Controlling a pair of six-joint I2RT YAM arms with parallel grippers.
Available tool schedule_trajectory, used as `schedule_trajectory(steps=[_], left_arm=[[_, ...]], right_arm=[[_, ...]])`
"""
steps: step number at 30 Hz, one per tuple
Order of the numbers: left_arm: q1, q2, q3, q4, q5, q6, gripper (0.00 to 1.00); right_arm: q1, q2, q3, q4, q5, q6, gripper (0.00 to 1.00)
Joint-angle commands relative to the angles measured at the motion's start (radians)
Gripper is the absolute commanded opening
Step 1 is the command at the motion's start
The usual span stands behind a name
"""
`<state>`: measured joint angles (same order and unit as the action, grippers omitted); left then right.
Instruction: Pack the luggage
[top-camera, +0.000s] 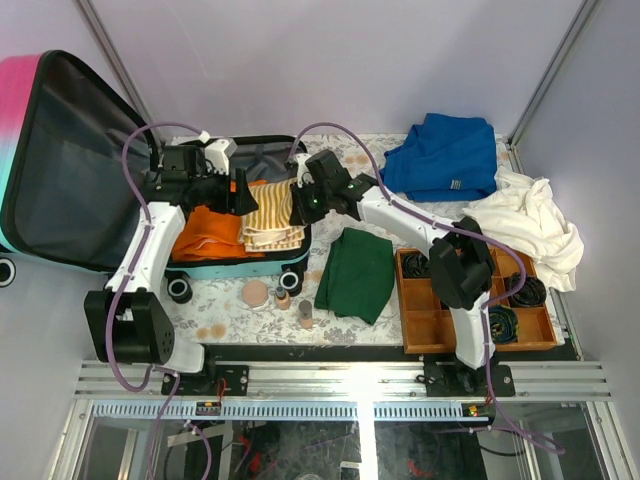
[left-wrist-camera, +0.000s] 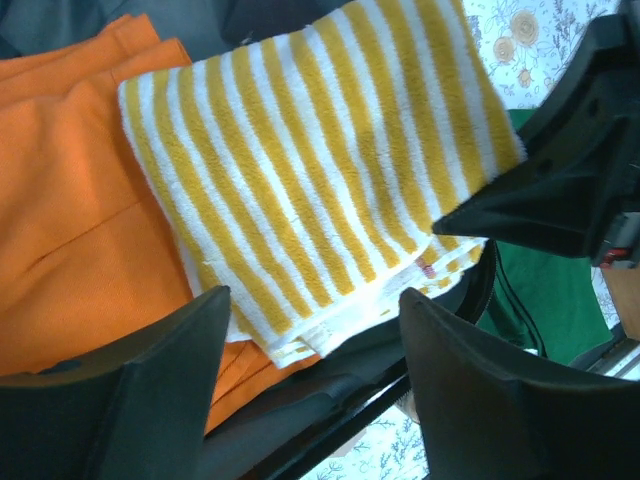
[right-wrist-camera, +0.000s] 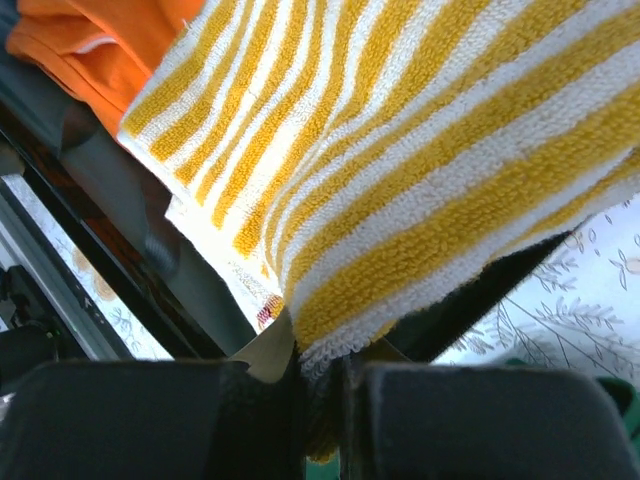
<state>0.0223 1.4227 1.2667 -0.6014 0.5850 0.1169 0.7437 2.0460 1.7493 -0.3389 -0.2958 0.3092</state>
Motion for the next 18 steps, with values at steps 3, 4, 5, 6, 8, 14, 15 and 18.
schedule_trajectory(steps=[3,4,5,6,8,14,15,18], left_arm=[[-0.027,0.059,-0.007,0.018,0.001,0.027,0.56],[-0.036,0.068,-0.006,0.019,0.001,0.029,0.54],[-0.045,0.074,-0.005,0.019,-0.001,0.030,0.52],[-0.051,0.081,-0.005,0.021,-0.004,0.028,0.51],[-0.058,0.093,-0.007,0.031,-0.003,0.021,0.49],[-0.079,0.111,-0.002,0.059,0.035,0.007,0.46],[-0.086,0.115,-0.001,0.067,0.038,0.000,0.45],[-0.110,0.137,0.013,0.089,0.050,-0.011,0.44]], right_arm=[[-0.005,-0.065,-0.018,-0.078,0.023,-0.061,0.20],[-0.005,-0.063,-0.012,-0.084,0.018,-0.063,0.37],[-0.004,-0.065,-0.004,-0.089,0.018,-0.069,0.52],[-0.005,-0.071,0.001,-0.090,0.022,-0.071,0.63],[-0.008,-0.085,0.017,-0.089,0.014,-0.077,0.71],[-0.046,-0.155,0.060,-0.127,-0.054,-0.112,0.85],[-0.060,-0.176,0.046,-0.124,-0.069,-0.115,0.87],[-0.116,-0.248,-0.017,-0.109,-0.114,-0.122,0.92]])
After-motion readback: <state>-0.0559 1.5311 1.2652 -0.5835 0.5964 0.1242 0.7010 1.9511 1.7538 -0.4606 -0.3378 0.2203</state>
